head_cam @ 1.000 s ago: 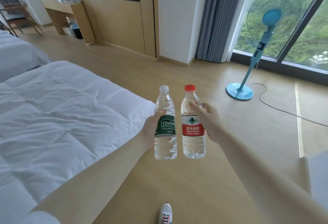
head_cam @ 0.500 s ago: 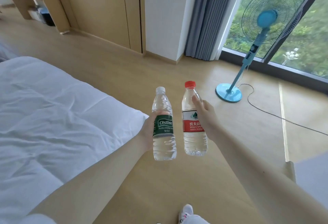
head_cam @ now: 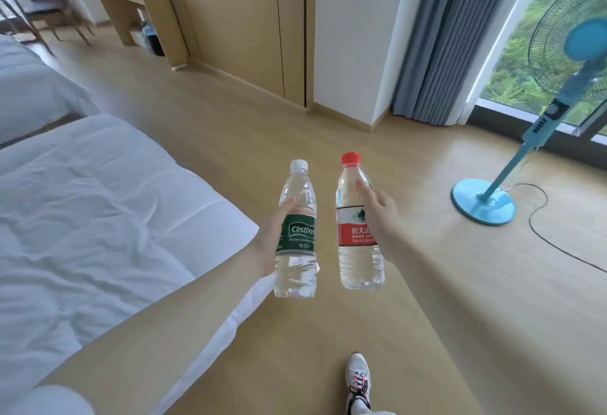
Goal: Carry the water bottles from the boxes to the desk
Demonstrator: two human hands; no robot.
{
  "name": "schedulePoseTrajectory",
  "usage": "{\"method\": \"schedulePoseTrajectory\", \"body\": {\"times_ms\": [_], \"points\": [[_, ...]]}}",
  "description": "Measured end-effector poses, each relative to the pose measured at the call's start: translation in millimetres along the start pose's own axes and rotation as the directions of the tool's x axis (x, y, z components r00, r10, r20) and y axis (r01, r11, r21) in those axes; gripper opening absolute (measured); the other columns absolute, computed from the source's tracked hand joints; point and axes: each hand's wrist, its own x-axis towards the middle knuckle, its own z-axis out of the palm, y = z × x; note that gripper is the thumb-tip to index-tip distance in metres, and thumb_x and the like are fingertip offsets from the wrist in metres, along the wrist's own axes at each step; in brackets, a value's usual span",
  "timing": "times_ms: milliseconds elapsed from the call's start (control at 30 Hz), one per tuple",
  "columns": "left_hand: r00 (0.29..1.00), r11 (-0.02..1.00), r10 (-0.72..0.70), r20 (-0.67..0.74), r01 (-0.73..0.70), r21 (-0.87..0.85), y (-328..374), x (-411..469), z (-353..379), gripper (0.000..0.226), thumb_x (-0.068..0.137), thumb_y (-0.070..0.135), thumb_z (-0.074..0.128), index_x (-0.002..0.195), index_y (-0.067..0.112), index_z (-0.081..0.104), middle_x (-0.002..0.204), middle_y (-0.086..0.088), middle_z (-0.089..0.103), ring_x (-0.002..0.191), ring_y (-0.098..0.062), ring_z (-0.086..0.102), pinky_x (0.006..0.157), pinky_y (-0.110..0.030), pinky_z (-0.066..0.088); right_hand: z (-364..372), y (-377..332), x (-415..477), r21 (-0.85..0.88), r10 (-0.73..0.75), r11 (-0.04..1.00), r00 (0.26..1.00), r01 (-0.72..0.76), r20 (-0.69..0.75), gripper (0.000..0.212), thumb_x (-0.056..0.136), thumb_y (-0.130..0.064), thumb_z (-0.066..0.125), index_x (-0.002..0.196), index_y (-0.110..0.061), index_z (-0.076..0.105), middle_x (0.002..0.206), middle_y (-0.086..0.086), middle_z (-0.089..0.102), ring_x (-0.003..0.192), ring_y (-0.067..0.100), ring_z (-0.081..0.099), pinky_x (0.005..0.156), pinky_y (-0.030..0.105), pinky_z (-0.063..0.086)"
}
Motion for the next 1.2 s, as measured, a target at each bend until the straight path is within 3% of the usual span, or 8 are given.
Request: {"method": "schedulePoseTrajectory", "body": {"times_ms": [133, 233, 500, 667, 833, 1000, 1200], "points": [[0.995, 0.999, 0.047, -0.088, -0.044, 0.028, 41.5, 52.5, 42.6, 0.047, 0.087, 0.054, 0.057, 0.105, 0.010, 0.062, 0.074, -0.008, 0.066, 0.063, -0.023, 0.065, 0.065, -0.032, 0.052, -38.5, -23.8, 64.1, 0.028, -0.002, 1.000, 1.000, 0.001, 0.027, 0.038, 0.095, -0.047, 0.052, 0.105, -0.011, 0.059, 0.082, 0.006, 0.066, 0.064, 0.018, 0.064, 0.061, 0.028, 0.050], [0.992, 0.999, 0.049, -0.120, -0.049, 0.002, 67.2, 91.5, 69.6, 0.043, 0.092, 0.051, 0.052, 0.095, 0.009, 0.062, 0.069, -0.007, 0.064, 0.059, -0.021, 0.064, 0.063, -0.032, 0.052, -64.4, -37.2, 108.1, 0.048, 0.010, 0.999, 0.999, -0.013, 0.048, 0.040, 0.095, -0.049, 0.052, 0.104, -0.011, 0.058, 0.087, 0.010, 0.066, 0.069, 0.022, 0.065, 0.068, 0.034, 0.053], [0.985, 0.998, 0.042, -0.168, -0.050, -0.043, 104.3, 174.0, 105.0, 0.045, 0.088, 0.054, 0.057, 0.094, 0.010, 0.063, 0.071, -0.009, 0.064, 0.062, -0.025, 0.063, 0.067, -0.036, 0.052, -102.5, -65.1, 192.7, 0.178, 0.063, 0.981, 0.991, -0.084, 0.119, 0.042, 0.092, -0.046, 0.058, 0.104, -0.005, 0.060, 0.077, 0.012, 0.066, 0.062, 0.024, 0.065, 0.066, 0.037, 0.055], [0.989, 0.995, 0.008, -0.148, -0.022, -0.093, 123.9, 226.4, 102.3, 0.047, 0.087, 0.057, 0.056, 0.096, 0.011, 0.064, 0.075, -0.009, 0.065, 0.065, -0.025, 0.064, 0.070, -0.037, 0.052, -97.9, -81.1, 248.1, 0.098, 0.054, 0.993, 0.986, -0.070, 0.158, 0.046, 0.084, -0.032, 0.073, 0.119, -0.008, 0.054, 0.087, 0.013, 0.068, 0.067, 0.022, 0.068, 0.068, 0.036, 0.057], [0.987, 0.995, -0.003, -0.162, -0.012, -0.095, 163.5, 293.8, 83.7, 0.053, 0.085, 0.059, 0.057, 0.104, 0.011, 0.065, 0.079, -0.009, 0.067, 0.069, -0.026, 0.065, 0.071, -0.038, 0.054, -74.8, -104.7, 326.0, 0.018, 0.024, 0.999, 0.988, -0.027, 0.152, 0.044, 0.080, -0.017, 0.077, 0.115, -0.018, 0.049, 0.092, 0.008, 0.068, 0.070, 0.017, 0.069, 0.068, 0.033, 0.057], [0.982, 0.994, 0.001, -0.189, -0.021, -0.106, 224.2, 358.0, 58.7, 0.051, 0.085, 0.058, 0.057, 0.103, 0.011, 0.065, 0.078, -0.009, 0.067, 0.069, -0.026, 0.065, 0.075, -0.039, 0.053, -40.9, -132.0, 408.1, -0.105, -0.012, 0.994, 0.987, 0.029, 0.161, 0.048, 0.076, -0.025, 0.080, 0.116, -0.013, 0.056, 0.096, 0.009, 0.071, 0.079, 0.022, 0.072, 0.078, 0.040, 0.059], [0.975, 0.993, 0.033, -0.218, -0.056, -0.101, 288.1, 408.0, 25.6, 0.043, 0.089, 0.052, 0.051, 0.093, 0.011, 0.064, 0.069, -0.007, 0.067, 0.062, -0.023, 0.064, 0.068, -0.034, 0.053, 6.0, -172.5, 488.6, -0.202, -0.105, 0.969, 0.980, 0.139, 0.171, 0.044, 0.072, -0.037, 0.082, 0.108, -0.024, 0.062, 0.093, 0.001, 0.073, 0.082, 0.020, 0.072, 0.078, 0.038, 0.059]]}}
